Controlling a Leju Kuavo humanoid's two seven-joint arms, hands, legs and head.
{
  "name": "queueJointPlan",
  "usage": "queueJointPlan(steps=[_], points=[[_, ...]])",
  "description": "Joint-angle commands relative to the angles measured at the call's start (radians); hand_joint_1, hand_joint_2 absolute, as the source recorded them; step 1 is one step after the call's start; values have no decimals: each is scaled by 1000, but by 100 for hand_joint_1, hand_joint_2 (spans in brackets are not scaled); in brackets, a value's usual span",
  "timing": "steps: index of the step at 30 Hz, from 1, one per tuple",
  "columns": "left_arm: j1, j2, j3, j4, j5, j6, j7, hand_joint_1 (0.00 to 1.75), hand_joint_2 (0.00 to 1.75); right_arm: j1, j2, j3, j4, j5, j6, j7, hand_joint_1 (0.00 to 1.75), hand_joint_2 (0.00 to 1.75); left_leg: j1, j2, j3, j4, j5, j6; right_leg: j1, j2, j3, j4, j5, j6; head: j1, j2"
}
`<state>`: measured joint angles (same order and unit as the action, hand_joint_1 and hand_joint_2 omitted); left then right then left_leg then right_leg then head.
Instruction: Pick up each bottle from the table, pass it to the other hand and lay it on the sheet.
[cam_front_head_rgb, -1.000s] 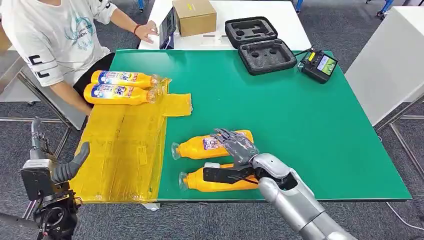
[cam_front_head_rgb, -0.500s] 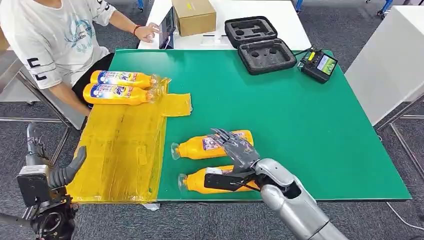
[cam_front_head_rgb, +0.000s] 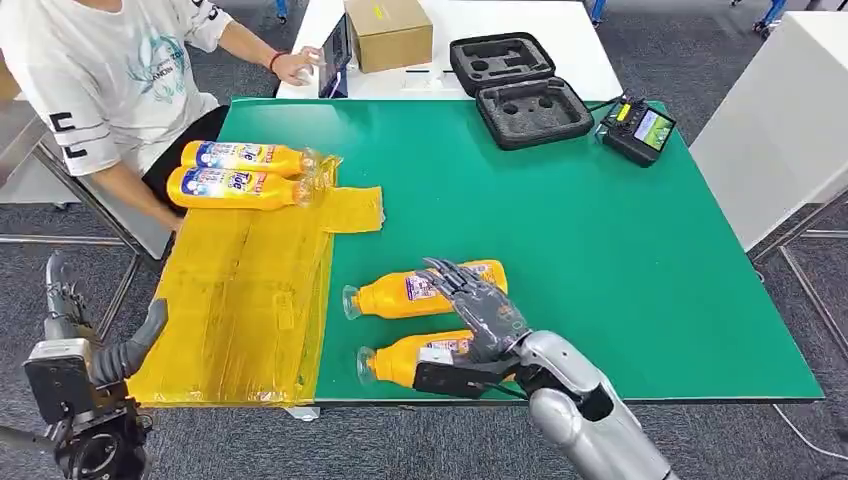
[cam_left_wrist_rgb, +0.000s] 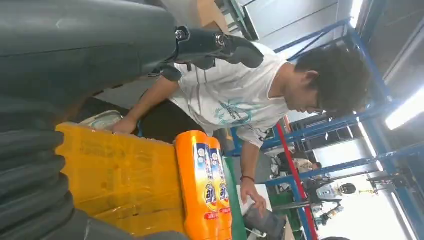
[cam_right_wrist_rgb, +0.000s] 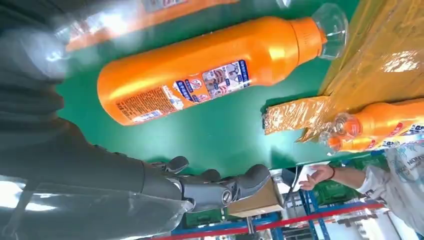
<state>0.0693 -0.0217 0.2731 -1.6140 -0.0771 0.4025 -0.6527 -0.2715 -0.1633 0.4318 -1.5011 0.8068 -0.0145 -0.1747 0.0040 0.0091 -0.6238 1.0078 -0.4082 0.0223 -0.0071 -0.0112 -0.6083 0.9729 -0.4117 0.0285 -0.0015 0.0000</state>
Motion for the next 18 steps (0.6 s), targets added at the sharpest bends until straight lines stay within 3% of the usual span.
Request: queueJointPlan(steps=[1, 13, 18], points=[[0, -27, 25, -4, 5, -1, 2, 0, 175, 8, -6, -14, -5, 23, 22, 23, 0, 175, 0, -1, 2, 0, -1, -1, 0, 0, 2, 0, -1, 0, 0, 0], [17, -35, 37, -23, 8, -5, 9, 0, 175, 41, -3, -40, -42, 48, 19, 58, 0, 175, 0, -1, 2, 0, -1, -1, 0, 0, 2, 0, -1, 0, 0, 0], [5, -38, 39, -6, 8, -18, 20, 0, 175, 100, -18, -66, -82, 77, 27, 74, 0, 175, 0, -2, 4, -1, -1, -1, 0, -1, 4, -1, -2, -1, 0, 0]])
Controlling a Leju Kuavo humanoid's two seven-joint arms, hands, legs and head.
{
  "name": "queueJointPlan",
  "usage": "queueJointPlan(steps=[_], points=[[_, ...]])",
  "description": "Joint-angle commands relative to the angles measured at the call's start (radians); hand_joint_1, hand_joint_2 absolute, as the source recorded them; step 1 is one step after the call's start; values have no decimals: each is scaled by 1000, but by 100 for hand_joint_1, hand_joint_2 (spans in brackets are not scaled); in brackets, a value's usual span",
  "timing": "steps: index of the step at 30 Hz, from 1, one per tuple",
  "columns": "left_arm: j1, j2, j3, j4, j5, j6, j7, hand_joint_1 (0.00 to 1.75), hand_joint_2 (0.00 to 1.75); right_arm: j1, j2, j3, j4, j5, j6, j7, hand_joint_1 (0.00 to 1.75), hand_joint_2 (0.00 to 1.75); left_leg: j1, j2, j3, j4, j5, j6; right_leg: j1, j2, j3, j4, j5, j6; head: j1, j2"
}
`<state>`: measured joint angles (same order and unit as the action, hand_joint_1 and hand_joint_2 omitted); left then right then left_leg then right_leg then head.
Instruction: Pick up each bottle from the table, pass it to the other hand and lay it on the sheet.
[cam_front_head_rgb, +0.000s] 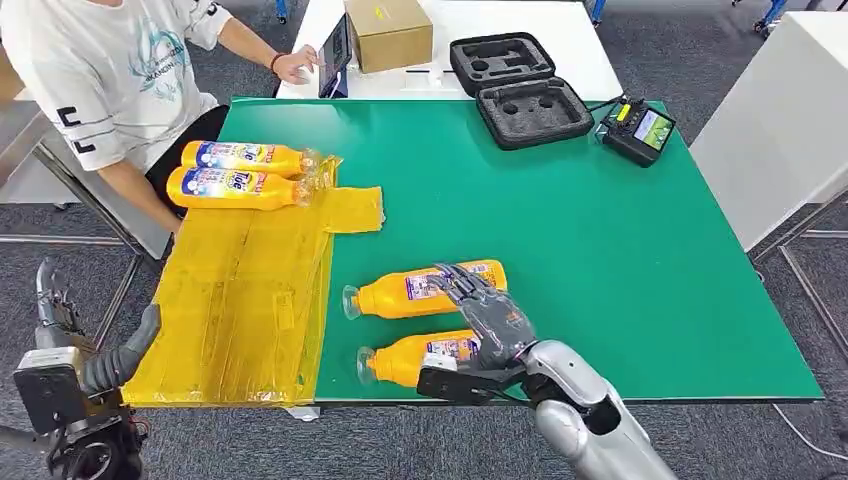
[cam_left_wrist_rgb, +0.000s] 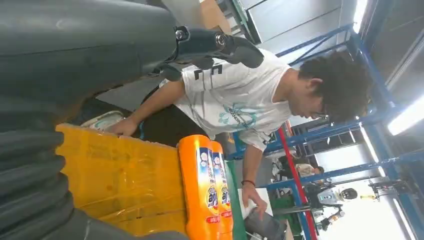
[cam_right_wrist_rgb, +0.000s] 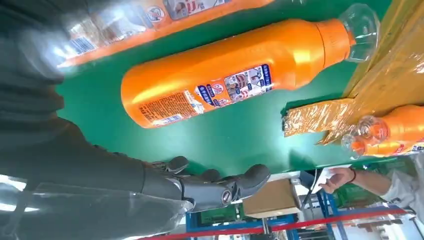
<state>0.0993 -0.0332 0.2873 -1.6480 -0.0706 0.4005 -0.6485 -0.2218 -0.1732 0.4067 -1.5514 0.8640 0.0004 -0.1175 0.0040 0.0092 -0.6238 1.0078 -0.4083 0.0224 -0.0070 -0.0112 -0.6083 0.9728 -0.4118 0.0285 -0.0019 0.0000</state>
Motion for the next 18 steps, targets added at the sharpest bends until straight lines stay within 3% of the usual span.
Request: queueJointPlan(steps=[1, 18], points=[[-26, -27, 25, 30, 1, -17, 16, 0, 175, 65, -14, -50, -41, 26, 12, 24, 0, 175, 0, -2, 3, -1, -1, -1, 0, -2, 3, -1, -1, 0, 0, 0], [-27, -28, 16, 37, 1, -26, 23, 0, 175, 135, -39, -93, -53, 41, 30, 50, 0, 175, 0, -2, 3, -1, -1, -1, 0, 0, 3, -1, -2, -1, 0, 0]])
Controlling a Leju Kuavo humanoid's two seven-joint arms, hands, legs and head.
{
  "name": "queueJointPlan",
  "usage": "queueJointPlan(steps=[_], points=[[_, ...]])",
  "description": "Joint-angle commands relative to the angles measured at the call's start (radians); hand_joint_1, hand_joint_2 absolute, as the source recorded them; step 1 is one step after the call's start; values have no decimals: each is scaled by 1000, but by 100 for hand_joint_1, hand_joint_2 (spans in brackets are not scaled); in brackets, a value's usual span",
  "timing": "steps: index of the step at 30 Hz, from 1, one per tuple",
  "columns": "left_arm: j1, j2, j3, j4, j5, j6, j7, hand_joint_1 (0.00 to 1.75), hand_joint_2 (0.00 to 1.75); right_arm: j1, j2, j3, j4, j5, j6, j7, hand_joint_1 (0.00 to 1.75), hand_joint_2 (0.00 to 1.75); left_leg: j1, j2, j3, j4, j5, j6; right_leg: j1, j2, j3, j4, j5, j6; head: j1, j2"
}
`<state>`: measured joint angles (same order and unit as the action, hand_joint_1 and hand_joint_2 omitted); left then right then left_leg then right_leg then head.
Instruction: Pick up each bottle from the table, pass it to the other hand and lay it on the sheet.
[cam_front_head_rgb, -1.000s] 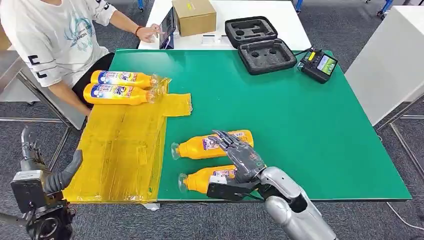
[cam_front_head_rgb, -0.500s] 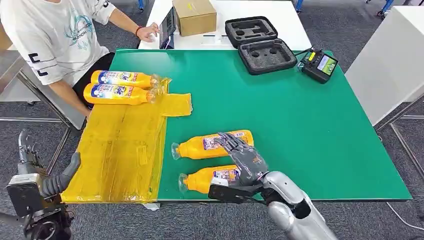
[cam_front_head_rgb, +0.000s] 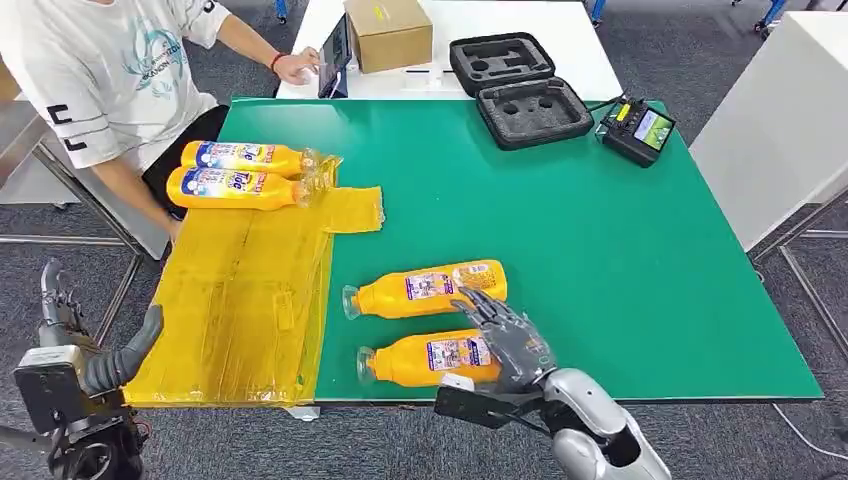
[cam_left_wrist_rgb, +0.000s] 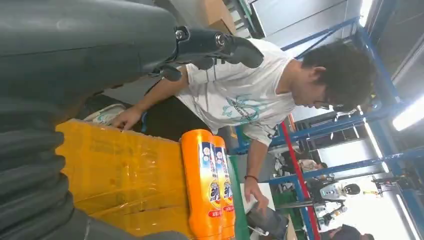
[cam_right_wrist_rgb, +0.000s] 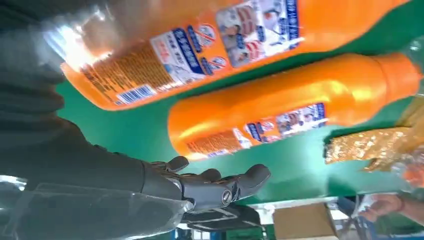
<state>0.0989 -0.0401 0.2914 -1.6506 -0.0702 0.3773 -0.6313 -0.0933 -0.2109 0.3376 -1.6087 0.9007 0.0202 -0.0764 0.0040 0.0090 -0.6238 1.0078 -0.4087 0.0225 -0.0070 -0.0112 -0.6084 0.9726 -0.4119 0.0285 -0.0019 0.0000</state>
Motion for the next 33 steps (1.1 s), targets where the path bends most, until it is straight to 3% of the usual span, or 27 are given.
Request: queueJointPlan(steps=[1, 9, 26, 27, 28, 33], points=[[-27, -21, 12, 40, 0, -3, 5, 0, 175, 7, -1, -23, 4, 4, 10, 9, 0, 175, 0, -1, 2, -1, 0, -1, 0, 0, 2, 0, -1, 0, 0, 0], [-37, -30, 15, 53, -6, -6, 6, 0, 175, 9, 20, -41, 22, 28, 11, 35, 0, 175, 0, -1, 3, -1, -1, -1, 0, 0, 3, -1, -1, -1, 0, 0], [-47, -9, 11, 55, -10, -9, 21, 0, 175, -94, 32, -65, 213, -14, 70, 36, 0, 175, 1, 1, 4, -1, -1, -1, 0, 2, 4, -1, 0, -1, 0, 0], [-49, -7, 11, 57, -8, -9, 22, 0, 175, -110, 32, -63, 231, -18, 79, 35, 0, 175, 1, 1, 5, -1, -1, -1, 0, 2, 5, -1, -1, -1, 0, 0], [-69, 4, 8, 74, -1, -8, 28, 0, 175, -189, 38, -43, 323, -33, 96, 33, 0, 175, 0, 1, 5, -2, -1, -1, 0, 2, 5, -2, -1, -1, 0, 0], [-72, 5, 7, 77, -1, -7, 28, 0, 175, -196, 40, -41, 335, -37, 97, 32, 0, 175, 0, 0, 5, -1, -1, -1, 0, 2, 5, -1, -1, -1, 0, 0]])
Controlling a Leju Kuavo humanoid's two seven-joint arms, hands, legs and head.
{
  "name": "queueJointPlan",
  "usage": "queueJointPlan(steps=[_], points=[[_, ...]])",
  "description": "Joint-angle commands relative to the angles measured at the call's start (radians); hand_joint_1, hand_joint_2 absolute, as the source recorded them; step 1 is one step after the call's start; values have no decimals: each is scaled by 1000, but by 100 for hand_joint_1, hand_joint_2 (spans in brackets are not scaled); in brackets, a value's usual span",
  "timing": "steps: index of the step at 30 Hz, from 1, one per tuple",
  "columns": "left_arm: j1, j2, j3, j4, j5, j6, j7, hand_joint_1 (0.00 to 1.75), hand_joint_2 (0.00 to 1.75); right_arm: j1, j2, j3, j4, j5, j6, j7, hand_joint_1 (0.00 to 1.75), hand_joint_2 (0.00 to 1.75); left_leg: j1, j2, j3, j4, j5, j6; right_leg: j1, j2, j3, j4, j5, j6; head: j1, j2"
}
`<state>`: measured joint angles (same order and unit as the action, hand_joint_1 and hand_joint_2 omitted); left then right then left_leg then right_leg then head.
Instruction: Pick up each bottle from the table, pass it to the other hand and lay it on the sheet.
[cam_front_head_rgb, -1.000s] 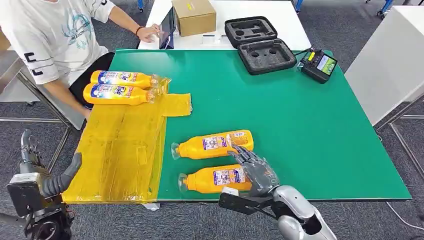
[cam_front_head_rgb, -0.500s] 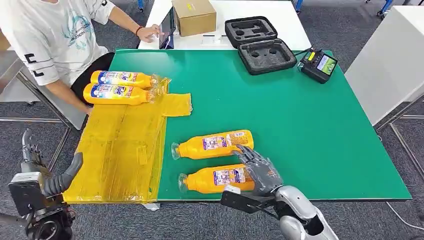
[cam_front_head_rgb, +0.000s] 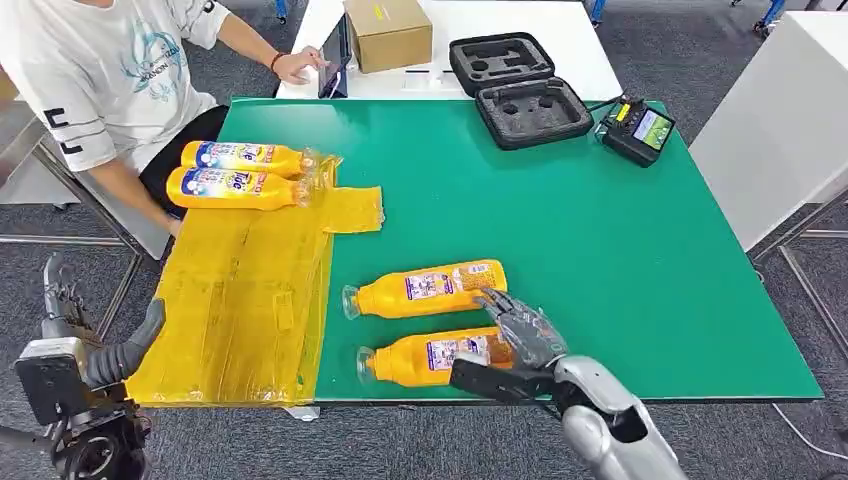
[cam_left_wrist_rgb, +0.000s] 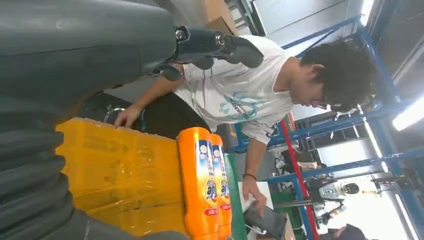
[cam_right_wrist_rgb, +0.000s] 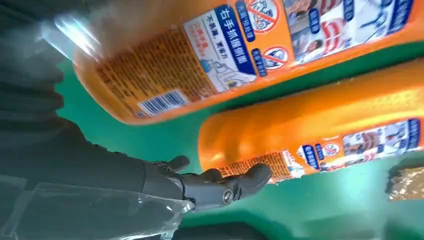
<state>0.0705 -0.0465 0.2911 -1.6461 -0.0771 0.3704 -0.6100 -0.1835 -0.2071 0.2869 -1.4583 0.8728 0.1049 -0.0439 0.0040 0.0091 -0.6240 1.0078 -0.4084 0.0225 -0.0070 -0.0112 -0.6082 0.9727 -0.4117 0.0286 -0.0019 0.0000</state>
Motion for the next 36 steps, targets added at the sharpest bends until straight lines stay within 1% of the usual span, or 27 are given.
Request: queueJointPlan(steps=[1, 2, 4, 5, 6, 7, 9, 12, 13, 17, 19, 20, 21, 23, 26, 27, 28, 29, 31, 32, 33, 34, 35, 36], points=[[-48, 14, 6, 76, 7, 0, 8, 0, 175, -117, 41, 16, 206, -14, 20, 0, 0, 175, 0, 1, 6, -2, -1, -1, 0, 2, 5, -1, -1, -1, 0, 0], [-50, 14, 5, 78, 8, 0, 8, 0, 175, -124, 44, 21, 220, -17, 23, 0, 0, 175, 0, 1, 7, -1, -2, -2, 0, 3, 6, -1, -2, -1, 0, 0], [-54, 16, 2, 81, 8, 3, 9, 0, 175, -139, 45, 37, 248, -22, 29, -7, 0, 175, 0, 1, 4, -1, -1, -1, 0, 2, 3, -1, 0, -1, 0, 0], [-55, 18, 1, 83, 9, 3, 10, 0, 175, -144, 44, 44, 256, -25, 30, -10, 0, 175, 0, 1, 6, -2, -1, -1, 0, 2, 5, -1, -1, -1, 0, 0], [-55, 18, 1, 83, 9, 3, 10, 0, 175, -144, 44, 44, 256, -25, 30, -10, 0, 175, 0, 1, 4, -1, -1, -1, 0, 2, 3, -1, 0, -1, 0, 0], [-55, 18, 1, 83, 9, 3, 10, 0, 175, -144, 44, 44, 256, -25, 30, -10, 0, 175, 1, 1, 7, -2, -2, -2, 0, 3, 6, -1, -1, -1, 0, 0], [-55, 18, 1, 83, 9, 3, 10, 0, 175, -144, 44, 44, 256, -25, 30, -10, 0, 175, 0, 0, 3, -1, -1, -1, 0, 1, 3, -1, 0, -1, 0, 0], [-55, 18, 1, 83, 9, 3, 10, 0, 175, -144, 44, 44, 256, -25, 30, -10, 0, 175, 0, 0, 6, -2, -1, -1, 0, 1, 6, -1, -1, -1, 0, 0], [-55, 18, 1, 83, 9, 3, 10, 0, 175, -144, 44, 44, 256, -25, 30, -10, 0, 175, 0, 0, 4, -1, -1, -1, 0, 1, 3, -1, 0, -1, 0, 0], [-55, 18, 1, 83, 9, 3, 10, 0, 175, -144, 44, 44, 256, -25, 30, -10, 0, 175, 0, 0, 6, -1, -2, -1, 0, 1, 5, -1, -1, -1, 0, 0], [-55, 18, 1, 83, 9, 3, 10, 0, 175, -144, 44, 44, 256, -25, 30, -10, 0, 175, 1, 0, 4, -1, -1, -1, 0, 1, 4, -1, -1, -1, 0, 0], [-55, 18, 1, 83, 9, 3, 10, 0, 175, -144, 44, 44, 256, -25, 30, -10, 0, 175, 1, 0, 7, -2, -2, -2, 1, 2, 7, -1, -2, -1, 0, 0], [-55, 18, 1, 83, 9, 3, 10, 0, 175, -144, 44, 44, 256, -25, 30, -10, 0, 175, 0, 0, 6, -1, -1, -1, 0, 1, 5, -1, -1, -1, 0, 0], [-56, 19, 0, 83, 10, 4, 10, 0, 175, -146, 42, 50, 259, -27, 31, -11, 0, 175, 0, 0, 3, -1, -1, -1, 0, 1, 3, -1, -1, -1, 0, 0], [-59, 20, -3, 87, 13, 5, 12, 0, 175, -160, 47, 71, 282, -33, 36, -14, 0, 175, 0, 0, 6, -1, -1, -1, 0, 1, 5, -1, -1, -1, 0, 0], [-60, 21, -4, 87, 13, 5, 12, 0, 175, -162, 48, 73, 284, -33, 37, -15, 7, 175, 0, 0, 5, -1, -1, -1, 0, 1, 5, -1, -1, -1, 0, 0], [-59, 21, -3, 87, 14, 5, 12, 0, 175, -165, 49, 75, 289, -34, 38, -16, 24, 175, 0, 0, 4, -1, -1, -1, 0, 1, 4, -1, -1, -1, 0, 0], [-57, 21, -3, 85, 19, 6, 12, 0, 175, -173, 48, 85, 299, -44, 39, -25, 26, 175, 0, 0, 8, -2, -2, -2, 0, 2, 7, -1, -2, -1, 0, 0], [-53, 22, 0, 82, 21, 5, 12, 0, 175, -179, 47, 86, 302, -44, 39, -25, 31, 175, 0, 0, 4, -1, -1, -1, 0, 2, 4, -1, 0, -1, 0, 0], [-49, 22, 1, 78, 27, 3, 13, 0, 175, -190, 44, 93, 317, -52, 47, -32, 33, 175, 1, 0, 7, -2, -2, -2, 0, 2, 7, -1, -1, -1, 0, 0], [-43, 23, 4, 77, 28, 3, 13, 0, 175, -197, 39, 92, 324, -54, 48, -34, 33, 175, 0, 1, 4, -1, -1, -1, 0, 2, 4, -1, 0, -1, 0, 0], [-40, 22, 6, 74, 30, 4, 13, 0, 175, -204, 39, 95, 335, -59, 51, -40, 33, 175, 1, 1, 7, -1, -2, -2, 0, 3, 6, -1, -1, -1, 0, 0], [-37, 22, 8, 72, 34, 2, 11, 0, 175, -210, 38, 97, 344, -65, 52, -46, 40, 175, 0, 1, 5, -1, -1, -1, 0, 2, 4, -1, -1, -1, 0, 0], [-34, 21, 13, 69, 39, 3, 9, 0, 175, -219, 43, 102, 358, -68, 52, -51, 40, 175, 0, 1, 5, -1, -1, -1, 0, 2, 4, -1, 0, -1, 0, 0]])
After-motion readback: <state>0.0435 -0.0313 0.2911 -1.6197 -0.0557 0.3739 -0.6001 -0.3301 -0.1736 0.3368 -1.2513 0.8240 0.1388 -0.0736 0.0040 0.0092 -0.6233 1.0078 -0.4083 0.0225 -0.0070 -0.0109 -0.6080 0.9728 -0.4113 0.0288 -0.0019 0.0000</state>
